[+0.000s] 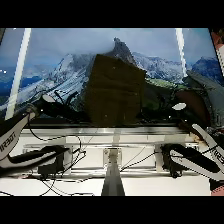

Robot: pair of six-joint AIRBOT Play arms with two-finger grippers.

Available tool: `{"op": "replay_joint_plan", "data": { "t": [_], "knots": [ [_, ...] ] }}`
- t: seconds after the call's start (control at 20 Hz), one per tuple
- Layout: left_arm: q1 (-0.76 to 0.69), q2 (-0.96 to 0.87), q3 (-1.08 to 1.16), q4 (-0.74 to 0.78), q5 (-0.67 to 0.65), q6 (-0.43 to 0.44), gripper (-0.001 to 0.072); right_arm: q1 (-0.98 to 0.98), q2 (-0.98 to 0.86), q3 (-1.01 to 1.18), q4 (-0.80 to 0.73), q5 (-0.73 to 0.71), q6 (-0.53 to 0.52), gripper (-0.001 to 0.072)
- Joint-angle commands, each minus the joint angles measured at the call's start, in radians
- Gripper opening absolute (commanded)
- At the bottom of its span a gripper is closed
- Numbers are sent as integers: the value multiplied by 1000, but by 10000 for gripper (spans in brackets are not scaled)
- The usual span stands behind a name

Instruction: Fold the clothes and pants, and hang the long-sleeved shirts on hangers.

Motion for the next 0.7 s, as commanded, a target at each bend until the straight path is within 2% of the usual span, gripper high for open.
{"op": "replay_joint_plan", "data": {
  "t": [0.0, 0.1, 0.15, 0.45, 0.65],
  "knots": [
    [-11, -60, 31, -45, 54, 90, 261, 1, 0, 12, -1, 30, -53, 45],
    [8, -58, 83, -42, 43, 90, 73, 1, 0, 54, -2, 98, -119, 44],
    [17, -58, 122, -26, 39, 90, 39, 1, 0, 87, -2, 134, -144, 44],
    [23, 64, 443, 130, 20, 71, 37, 75, 1, 389, -25, 245, -171, 43],
    [25, 282, 656, 195, 115, 71, 38, 220, 26, 681, -42, 226, -171, 43]
  ]
}}
